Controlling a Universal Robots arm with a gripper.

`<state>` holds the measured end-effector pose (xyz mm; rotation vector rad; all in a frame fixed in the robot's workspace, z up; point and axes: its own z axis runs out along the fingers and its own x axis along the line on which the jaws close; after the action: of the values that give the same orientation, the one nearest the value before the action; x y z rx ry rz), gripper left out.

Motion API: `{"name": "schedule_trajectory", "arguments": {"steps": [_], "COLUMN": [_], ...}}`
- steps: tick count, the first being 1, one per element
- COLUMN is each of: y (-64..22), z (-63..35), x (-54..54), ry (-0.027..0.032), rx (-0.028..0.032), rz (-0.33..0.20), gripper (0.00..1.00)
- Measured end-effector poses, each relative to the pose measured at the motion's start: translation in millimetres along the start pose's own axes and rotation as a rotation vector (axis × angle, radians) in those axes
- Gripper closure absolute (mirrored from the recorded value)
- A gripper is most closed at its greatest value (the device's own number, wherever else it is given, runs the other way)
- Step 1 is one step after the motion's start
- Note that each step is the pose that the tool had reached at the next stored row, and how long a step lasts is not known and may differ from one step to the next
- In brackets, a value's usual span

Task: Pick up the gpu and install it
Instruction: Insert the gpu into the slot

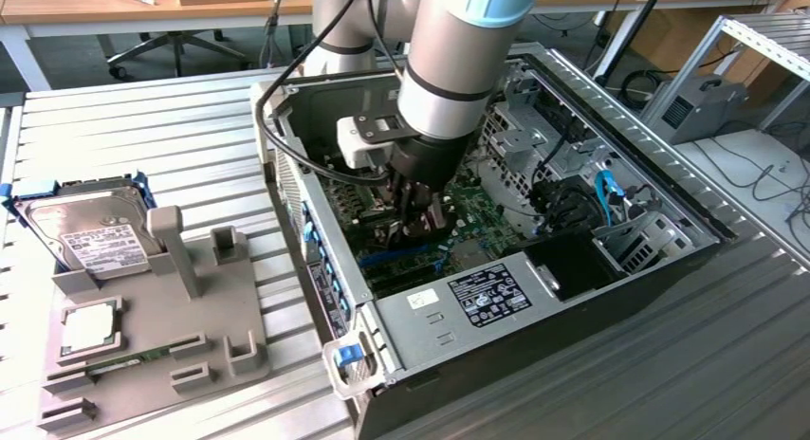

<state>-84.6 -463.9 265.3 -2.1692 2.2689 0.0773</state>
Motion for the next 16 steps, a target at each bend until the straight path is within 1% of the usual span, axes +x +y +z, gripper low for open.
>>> {"name": "schedule_trajectory", "arguments": {"steps": [4, 6, 8, 11, 15, 16], "y": [3.1, 5.8, 9.3, 9.6, 9.6, 9.5], "z": [1.0, 1.1, 1.1, 1.3, 1.3, 1.3], "x": [0.2, 0.3, 0.4, 0.7, 0.9, 0.9], "ry": [-0.0001, 0.0000, -0.0001, 0.0012, 0.0014, 0.0028], "rx": [0.0002, 0.0004, -0.0007, 0.0001, 0.0001, 0.0002], "rz": [0.000, -0.001, 0.000, 0.000, 0.000, 0.000], "gripper": [0.74, 0.74, 0.74, 0.74, 0.74, 0.74]}}
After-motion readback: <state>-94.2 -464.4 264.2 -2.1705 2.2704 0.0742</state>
